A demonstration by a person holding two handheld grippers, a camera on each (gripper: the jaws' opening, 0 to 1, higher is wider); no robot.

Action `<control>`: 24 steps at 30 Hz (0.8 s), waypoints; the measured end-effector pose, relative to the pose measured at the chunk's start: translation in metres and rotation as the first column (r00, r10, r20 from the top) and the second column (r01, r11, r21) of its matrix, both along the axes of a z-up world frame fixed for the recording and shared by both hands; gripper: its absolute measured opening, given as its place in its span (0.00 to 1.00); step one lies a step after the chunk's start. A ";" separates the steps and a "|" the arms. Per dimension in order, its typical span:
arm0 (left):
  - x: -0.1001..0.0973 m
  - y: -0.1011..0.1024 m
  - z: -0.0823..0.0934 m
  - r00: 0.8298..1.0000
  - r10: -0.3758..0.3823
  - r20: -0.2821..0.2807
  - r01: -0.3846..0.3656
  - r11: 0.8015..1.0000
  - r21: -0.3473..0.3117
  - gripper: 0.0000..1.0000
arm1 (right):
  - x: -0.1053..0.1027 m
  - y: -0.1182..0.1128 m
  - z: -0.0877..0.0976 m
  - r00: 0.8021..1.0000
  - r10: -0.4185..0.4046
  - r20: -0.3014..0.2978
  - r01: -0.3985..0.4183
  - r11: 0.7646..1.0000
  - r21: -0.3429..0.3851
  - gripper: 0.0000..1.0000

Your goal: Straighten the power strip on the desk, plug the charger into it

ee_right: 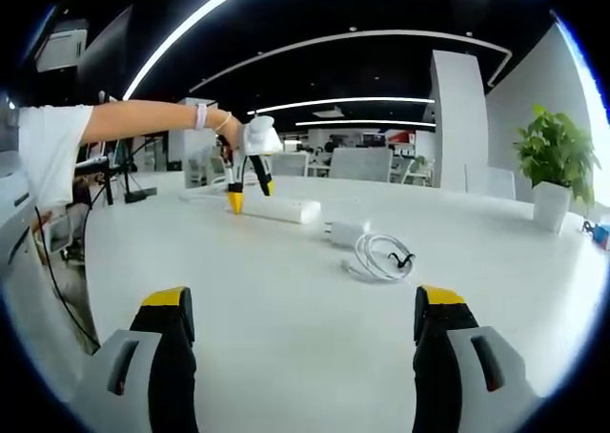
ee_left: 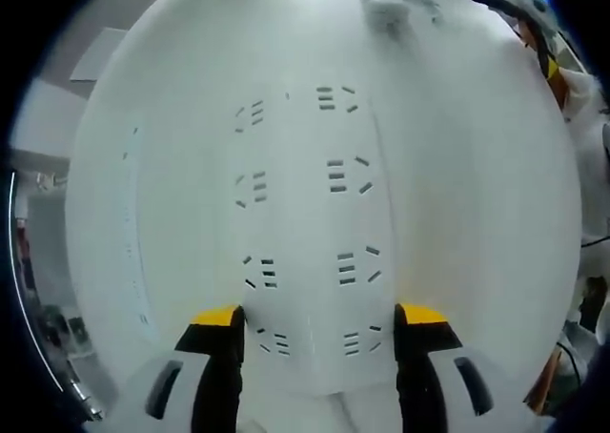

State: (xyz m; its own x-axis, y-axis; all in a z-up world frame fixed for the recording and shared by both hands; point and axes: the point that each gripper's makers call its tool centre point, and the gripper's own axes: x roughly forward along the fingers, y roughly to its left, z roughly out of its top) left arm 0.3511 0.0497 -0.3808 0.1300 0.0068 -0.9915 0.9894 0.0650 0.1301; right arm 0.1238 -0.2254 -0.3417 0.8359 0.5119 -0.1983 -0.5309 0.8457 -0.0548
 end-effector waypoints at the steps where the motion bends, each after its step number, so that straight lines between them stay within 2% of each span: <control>1: 0.000 0.000 0.000 1.000 0.001 0.001 -0.001 1.000 0.000 0.67 | 0.000 0.000 0.000 1.000 0.000 -0.001 0.000 1.000 0.000 0.95; 11: 0.001 0.003 0.006 1.000 0.020 0.020 -0.019 1.000 -0.013 0.72 | -0.001 0.001 -0.002 1.000 -0.001 -0.003 0.001 1.000 -0.001 0.95; 17: 0.002 0.004 0.007 0.999 0.031 0.034 -0.030 0.999 -0.023 0.82 | -0.002 0.005 -0.002 1.000 0.006 -0.001 -0.006 1.000 -0.001 0.95; 24: 0.007 0.005 0.010 0.999 0.038 0.026 -0.037 0.998 -0.049 0.87 | -0.002 0.005 -0.001 1.000 0.005 -0.001 -0.005 1.000 -0.001 0.95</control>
